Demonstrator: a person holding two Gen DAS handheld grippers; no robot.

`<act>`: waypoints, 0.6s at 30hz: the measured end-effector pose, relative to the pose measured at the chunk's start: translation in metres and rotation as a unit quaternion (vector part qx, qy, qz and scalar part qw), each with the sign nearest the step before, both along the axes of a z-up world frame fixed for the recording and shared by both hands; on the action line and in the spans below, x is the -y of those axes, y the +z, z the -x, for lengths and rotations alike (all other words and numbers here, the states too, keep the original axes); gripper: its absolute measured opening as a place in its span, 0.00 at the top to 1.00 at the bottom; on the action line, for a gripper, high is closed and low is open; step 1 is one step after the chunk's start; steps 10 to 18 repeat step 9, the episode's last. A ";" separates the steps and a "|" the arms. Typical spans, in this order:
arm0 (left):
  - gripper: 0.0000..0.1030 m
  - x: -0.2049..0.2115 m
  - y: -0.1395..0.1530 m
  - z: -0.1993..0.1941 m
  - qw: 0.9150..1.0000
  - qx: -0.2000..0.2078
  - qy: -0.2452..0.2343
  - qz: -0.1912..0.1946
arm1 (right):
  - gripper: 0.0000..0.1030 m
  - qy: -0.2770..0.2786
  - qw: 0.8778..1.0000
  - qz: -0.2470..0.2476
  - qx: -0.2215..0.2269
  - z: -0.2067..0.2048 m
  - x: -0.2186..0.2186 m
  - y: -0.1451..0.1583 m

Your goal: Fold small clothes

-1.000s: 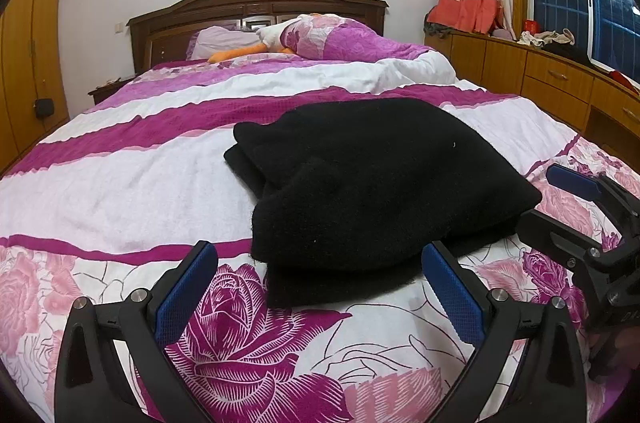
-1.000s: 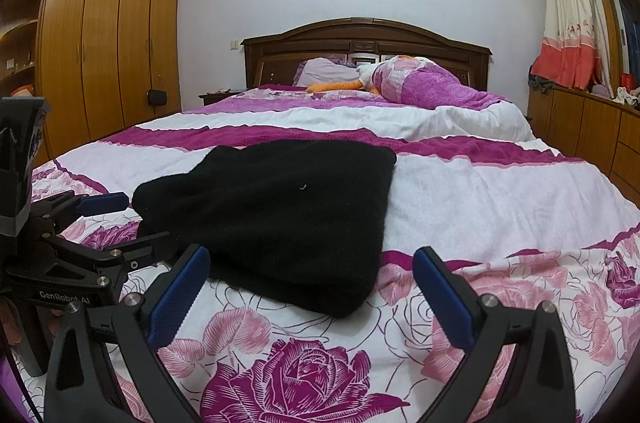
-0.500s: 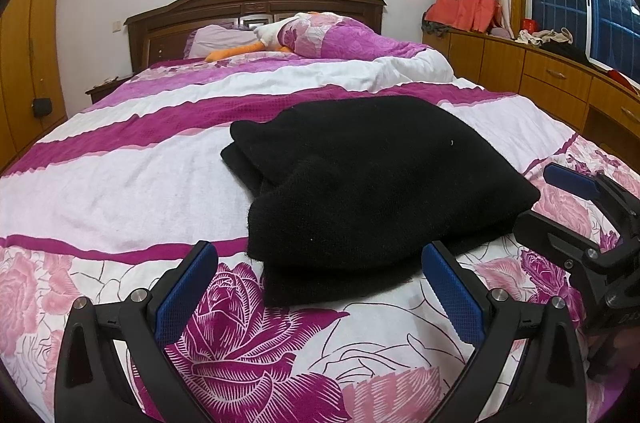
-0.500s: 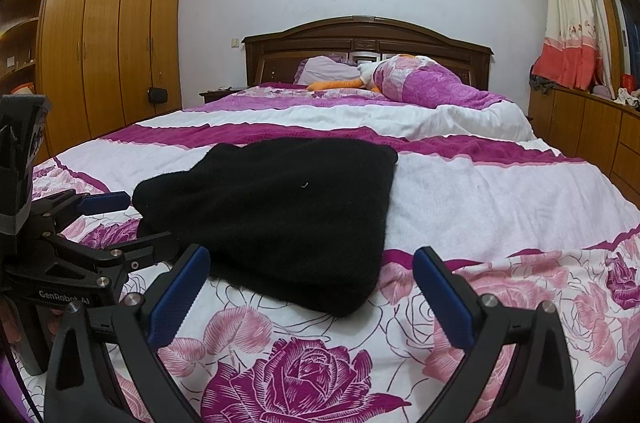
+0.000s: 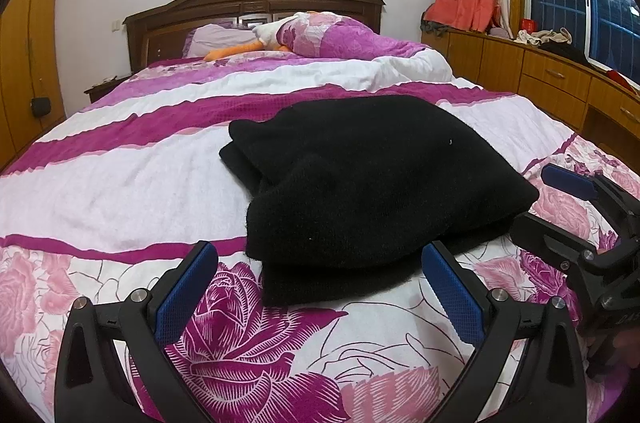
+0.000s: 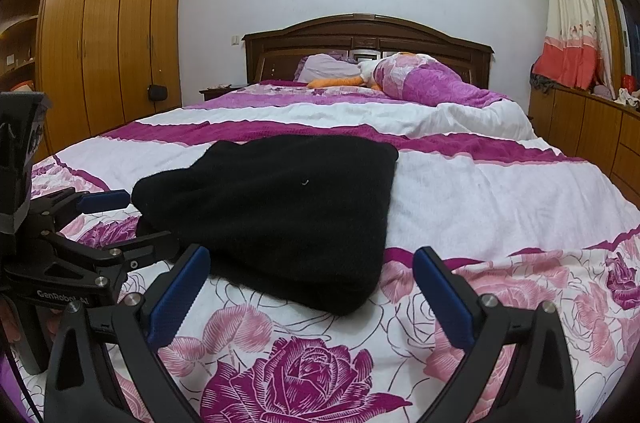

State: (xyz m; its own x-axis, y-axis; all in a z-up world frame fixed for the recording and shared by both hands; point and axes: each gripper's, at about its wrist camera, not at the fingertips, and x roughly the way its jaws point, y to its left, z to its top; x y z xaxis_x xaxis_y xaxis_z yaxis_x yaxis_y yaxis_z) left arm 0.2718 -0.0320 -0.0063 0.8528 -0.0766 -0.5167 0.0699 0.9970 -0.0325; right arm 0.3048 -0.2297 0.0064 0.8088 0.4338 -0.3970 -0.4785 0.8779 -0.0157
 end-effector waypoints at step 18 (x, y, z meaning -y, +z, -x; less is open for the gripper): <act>0.13 0.000 0.000 0.000 1.000 -0.002 0.001 -0.003 | 0.00 0.002 1.000 0.002 -0.004 -0.001 0.003 -0.001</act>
